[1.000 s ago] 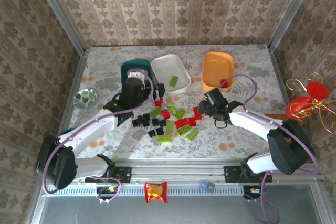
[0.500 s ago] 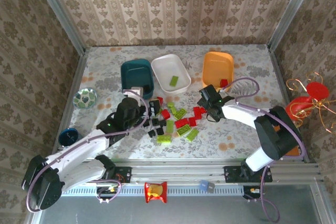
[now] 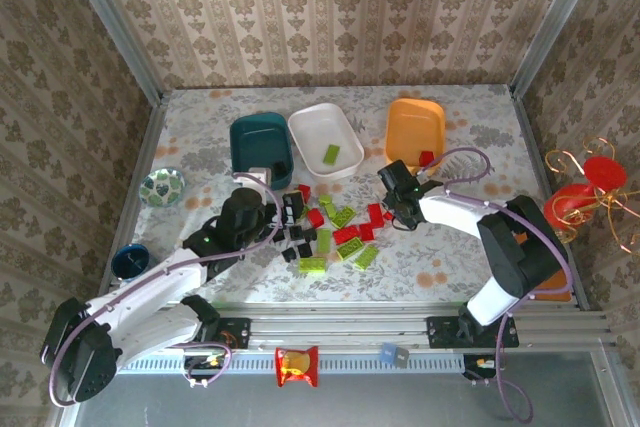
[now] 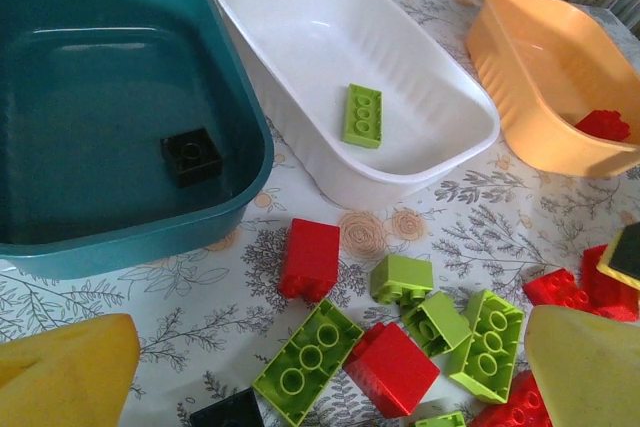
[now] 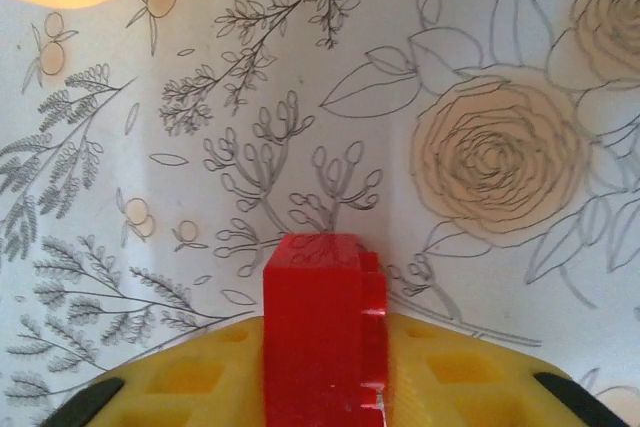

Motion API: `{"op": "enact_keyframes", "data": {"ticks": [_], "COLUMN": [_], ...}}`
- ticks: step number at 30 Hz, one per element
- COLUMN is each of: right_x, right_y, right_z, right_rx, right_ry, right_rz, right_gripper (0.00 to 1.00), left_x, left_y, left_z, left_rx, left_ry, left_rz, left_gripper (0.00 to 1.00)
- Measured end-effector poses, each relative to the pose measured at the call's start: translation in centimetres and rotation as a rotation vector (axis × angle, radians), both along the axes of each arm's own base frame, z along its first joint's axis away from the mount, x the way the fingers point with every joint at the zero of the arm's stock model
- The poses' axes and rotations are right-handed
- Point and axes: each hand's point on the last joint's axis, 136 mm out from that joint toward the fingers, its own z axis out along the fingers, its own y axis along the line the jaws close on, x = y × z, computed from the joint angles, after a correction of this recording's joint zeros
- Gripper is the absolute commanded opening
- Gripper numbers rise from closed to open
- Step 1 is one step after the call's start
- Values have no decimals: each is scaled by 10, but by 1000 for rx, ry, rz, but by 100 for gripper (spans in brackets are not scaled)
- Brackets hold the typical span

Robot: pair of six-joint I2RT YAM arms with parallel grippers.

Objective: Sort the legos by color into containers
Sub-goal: Pick up the lego from the center of the table, then place the lego in the container, then move the container to the middle-left of the table.

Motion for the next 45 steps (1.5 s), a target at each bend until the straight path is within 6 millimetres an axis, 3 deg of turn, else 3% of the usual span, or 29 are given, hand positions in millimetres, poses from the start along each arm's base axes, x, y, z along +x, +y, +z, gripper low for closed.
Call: {"op": "enact_keyframes", "data": {"ticks": [5,10,16,19,21,25,29,30,31,33,34,40,45], "right_x": [-13,-7,37,74,99,141,167,171,174,177,178,175,135], "right_y": [-15,-20,-24,-31,-39,-49,-55,-56,-57,-57,-57,-48,-17], "right_z": [11,61,143,165,164,142,120,115,111,107,106,117,163], "right_rx": [-22,-58,-223,-320,-386,-499,-554,-561,-569,-577,-578,-546,-468], "right_ry": [-25,-158,-334,-363,-344,-261,-188,-171,-157,-143,-140,-174,-308], "right_rz": [41,140,221,217,213,225,241,246,253,266,270,311,385], "right_gripper": [25,24,26,27,27,29,34,42,57,80,84,87,88], "left_x": [-1,-1,-3,-4,-5,-5,-5,-6,-6,-7,-7,-5,-5], "left_y": [2,5,9,10,11,12,13,14,15,18,20,24,20], "left_z": [4,2,-1,-4,-5,-6,-9,-11,-14,-19,-21,-26,-39], "left_rx": [-4,13,28,35,40,44,46,49,52,56,57,41,61], "left_ry": [-8,-9,1,8,13,18,21,25,30,40,48,74,132], "left_rz": [4,13,21,23,23,23,25,26,28,32,34,35,10], "left_gripper": [100,100,100,100,100,100,100,100,100,100,100,100,98]}}
